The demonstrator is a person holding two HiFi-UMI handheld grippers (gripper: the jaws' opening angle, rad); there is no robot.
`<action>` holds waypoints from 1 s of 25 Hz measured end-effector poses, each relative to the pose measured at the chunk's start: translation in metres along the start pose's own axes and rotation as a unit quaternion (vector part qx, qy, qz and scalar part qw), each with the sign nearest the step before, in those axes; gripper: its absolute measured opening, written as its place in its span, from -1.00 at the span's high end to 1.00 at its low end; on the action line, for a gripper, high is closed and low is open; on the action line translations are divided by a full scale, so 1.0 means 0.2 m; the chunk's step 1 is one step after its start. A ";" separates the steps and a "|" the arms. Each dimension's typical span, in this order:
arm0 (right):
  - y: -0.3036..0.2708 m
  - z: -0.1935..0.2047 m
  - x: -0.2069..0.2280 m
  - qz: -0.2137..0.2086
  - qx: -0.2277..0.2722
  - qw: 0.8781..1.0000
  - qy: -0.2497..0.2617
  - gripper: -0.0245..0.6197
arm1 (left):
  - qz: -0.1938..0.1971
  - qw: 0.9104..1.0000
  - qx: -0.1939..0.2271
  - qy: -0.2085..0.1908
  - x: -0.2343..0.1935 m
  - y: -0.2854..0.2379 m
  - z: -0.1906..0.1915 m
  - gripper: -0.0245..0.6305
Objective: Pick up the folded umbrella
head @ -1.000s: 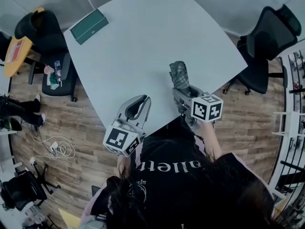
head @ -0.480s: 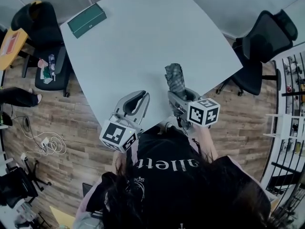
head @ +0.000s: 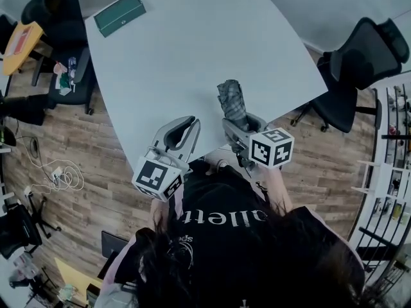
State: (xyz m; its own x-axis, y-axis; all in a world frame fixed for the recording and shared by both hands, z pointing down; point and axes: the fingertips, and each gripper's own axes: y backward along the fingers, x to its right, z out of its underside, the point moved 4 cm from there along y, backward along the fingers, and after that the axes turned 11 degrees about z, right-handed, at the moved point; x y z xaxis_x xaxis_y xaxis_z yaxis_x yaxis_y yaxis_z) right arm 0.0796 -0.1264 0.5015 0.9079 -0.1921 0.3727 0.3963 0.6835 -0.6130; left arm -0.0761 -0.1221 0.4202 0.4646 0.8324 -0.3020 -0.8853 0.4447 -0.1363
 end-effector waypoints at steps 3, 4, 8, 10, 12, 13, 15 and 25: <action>0.04 0.02 0.03 -0.013 -0.002 1.000 0.005 0.20 | -0.011 1.000 0.000 0.001 0.07 -0.02 0.02 0.76; 0.06 0.02 0.04 -0.017 -0.002 1.000 0.007 0.20 | -0.015 1.000 0.000 0.000 0.09 -0.03 0.02 0.76; 0.11 0.04 0.07 -0.031 -0.003 0.999 0.017 0.20 | -0.029 1.000 0.004 0.000 0.18 -0.05 0.04 0.76; 0.13 0.05 0.10 -0.035 -0.003 0.999 0.020 0.20 | -0.034 0.999 0.004 -0.001 0.22 -0.07 0.06 0.76; 0.15 0.06 0.11 -0.039 -0.003 0.999 0.024 0.20 | -0.037 0.999 0.003 -0.002 0.26 -0.07 0.07 0.76; 0.16 0.07 0.11 -0.041 -0.003 0.999 0.026 0.20 | -0.039 0.999 0.003 -0.003 0.28 -0.07 0.08 0.76; 0.17 0.08 0.12 -0.045 -0.003 0.999 0.027 0.20 | -0.043 0.999 0.003 -0.005 0.30 -0.07 0.08 0.76; 0.22 0.10 0.15 -0.051 0.002 0.998 0.028 0.20 | -0.047 0.999 0.005 -0.021 0.40 -0.09 0.07 0.76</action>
State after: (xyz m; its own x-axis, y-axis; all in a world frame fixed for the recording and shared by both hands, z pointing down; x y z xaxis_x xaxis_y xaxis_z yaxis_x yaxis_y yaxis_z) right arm 0.1221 -0.0885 0.4994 0.8687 -0.3000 0.3942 0.4873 0.6605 -0.5711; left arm -0.0232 -0.0592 0.4118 0.5465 0.7998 -0.2483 -0.8374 0.5248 -0.1528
